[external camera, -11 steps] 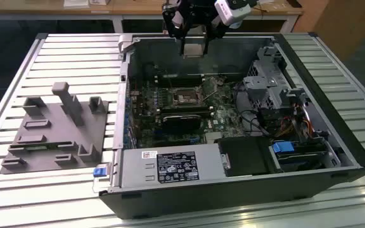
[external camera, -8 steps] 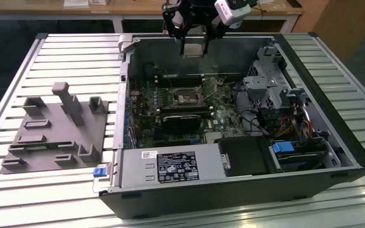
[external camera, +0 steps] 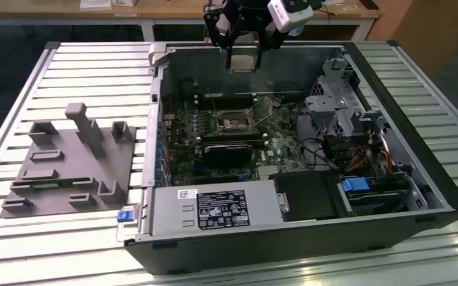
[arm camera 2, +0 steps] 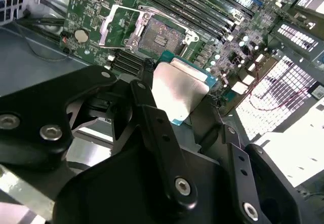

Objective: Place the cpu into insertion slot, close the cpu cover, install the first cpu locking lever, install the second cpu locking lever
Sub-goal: 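Place the cpu into insertion slot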

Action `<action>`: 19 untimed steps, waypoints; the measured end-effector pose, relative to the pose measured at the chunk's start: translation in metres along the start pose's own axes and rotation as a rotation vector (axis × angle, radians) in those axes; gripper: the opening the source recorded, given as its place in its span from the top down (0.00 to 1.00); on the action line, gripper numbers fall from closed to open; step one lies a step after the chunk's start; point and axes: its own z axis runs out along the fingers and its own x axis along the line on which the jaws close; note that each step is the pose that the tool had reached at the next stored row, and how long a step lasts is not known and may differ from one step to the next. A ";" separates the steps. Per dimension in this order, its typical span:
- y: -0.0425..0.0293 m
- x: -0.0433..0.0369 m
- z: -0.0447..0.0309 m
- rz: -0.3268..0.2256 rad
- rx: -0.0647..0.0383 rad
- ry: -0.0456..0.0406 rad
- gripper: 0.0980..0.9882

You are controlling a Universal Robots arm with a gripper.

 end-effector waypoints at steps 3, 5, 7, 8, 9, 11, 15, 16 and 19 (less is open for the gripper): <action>0.0001 0.0000 0.0003 0.035 -0.001 -0.0031 0.51; 0.0002 0.0000 0.0004 0.055 -0.001 -0.0048 0.51; 0.0003 0.0000 0.0004 0.071 -0.001 -0.0062 0.51; 0.0003 0.0000 0.0005 0.077 -0.001 -0.0069 0.51; 0.0003 0.0000 0.0005 0.084 -0.001 -0.0074 0.51; 0.0003 0.0001 0.0006 0.103 -0.002 -0.0090 0.51; 0.0003 0.0001 0.0007 0.137 -0.002 -0.0120 0.51; 0.0003 0.0001 0.0007 0.140 -0.002 -0.0124 0.51; 0.0003 0.0001 0.0008 0.156 -0.003 -0.0137 0.51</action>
